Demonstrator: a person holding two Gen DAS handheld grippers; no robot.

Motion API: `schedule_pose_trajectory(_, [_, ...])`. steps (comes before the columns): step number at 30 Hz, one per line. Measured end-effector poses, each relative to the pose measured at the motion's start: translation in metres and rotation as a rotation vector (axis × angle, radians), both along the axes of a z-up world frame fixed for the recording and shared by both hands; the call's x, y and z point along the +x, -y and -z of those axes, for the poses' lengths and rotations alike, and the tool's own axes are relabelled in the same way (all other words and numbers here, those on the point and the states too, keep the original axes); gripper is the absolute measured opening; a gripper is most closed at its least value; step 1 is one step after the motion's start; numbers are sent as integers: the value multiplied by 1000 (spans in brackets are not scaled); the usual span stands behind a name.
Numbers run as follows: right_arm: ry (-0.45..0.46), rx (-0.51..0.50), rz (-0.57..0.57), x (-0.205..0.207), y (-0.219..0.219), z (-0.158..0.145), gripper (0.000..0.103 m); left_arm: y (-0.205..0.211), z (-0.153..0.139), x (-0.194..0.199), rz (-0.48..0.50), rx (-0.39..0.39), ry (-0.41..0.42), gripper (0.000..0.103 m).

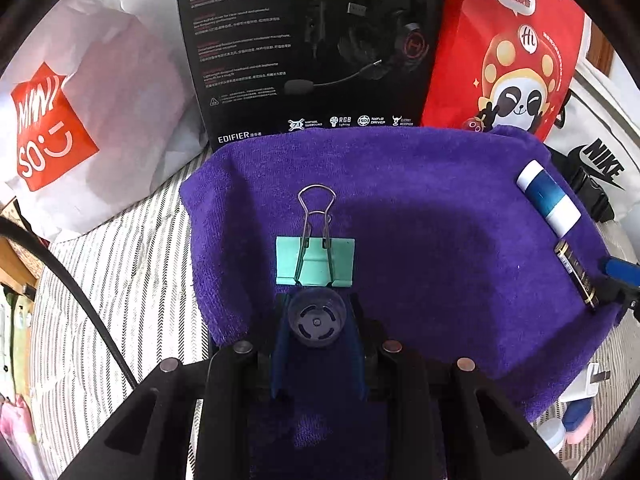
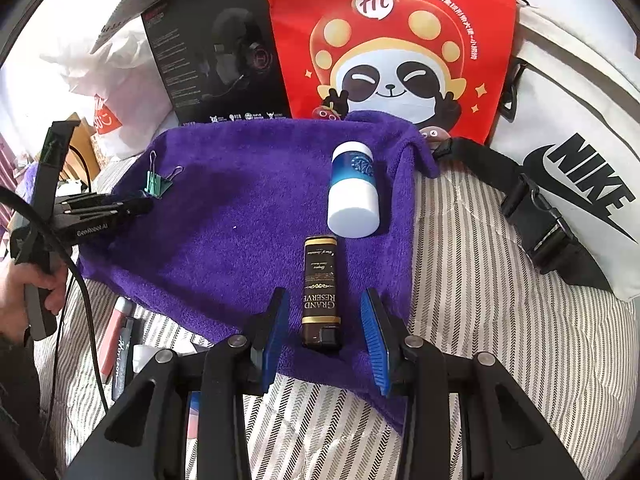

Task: Organize rigid objects
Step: 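Lower clear cup beside teal clip with left gripper while right gripper sets dark bottle on towel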

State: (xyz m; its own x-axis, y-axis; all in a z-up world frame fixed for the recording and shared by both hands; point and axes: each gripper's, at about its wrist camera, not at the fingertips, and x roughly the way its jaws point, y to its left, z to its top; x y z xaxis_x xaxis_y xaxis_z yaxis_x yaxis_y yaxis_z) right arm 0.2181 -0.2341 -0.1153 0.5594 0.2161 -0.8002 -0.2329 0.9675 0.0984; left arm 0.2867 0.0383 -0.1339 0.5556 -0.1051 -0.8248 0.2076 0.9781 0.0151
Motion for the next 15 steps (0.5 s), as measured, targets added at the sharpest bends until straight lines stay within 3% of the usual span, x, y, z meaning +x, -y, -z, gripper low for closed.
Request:
schedule_pose_trajectory(5, [-2, 50, 5, 0, 9, -3, 37, -2, 0, 1, -2, 2, 0, 27])
schedule_pose_trajectory(9, [2, 66, 6, -2, 12, -6, 37, -3, -1, -3, 27, -34, -19, 42])
schedule_pose_trajectory(15, [9, 55, 4, -2, 10, -6, 37, -5, -9, -28, 19, -29, -22, 42])
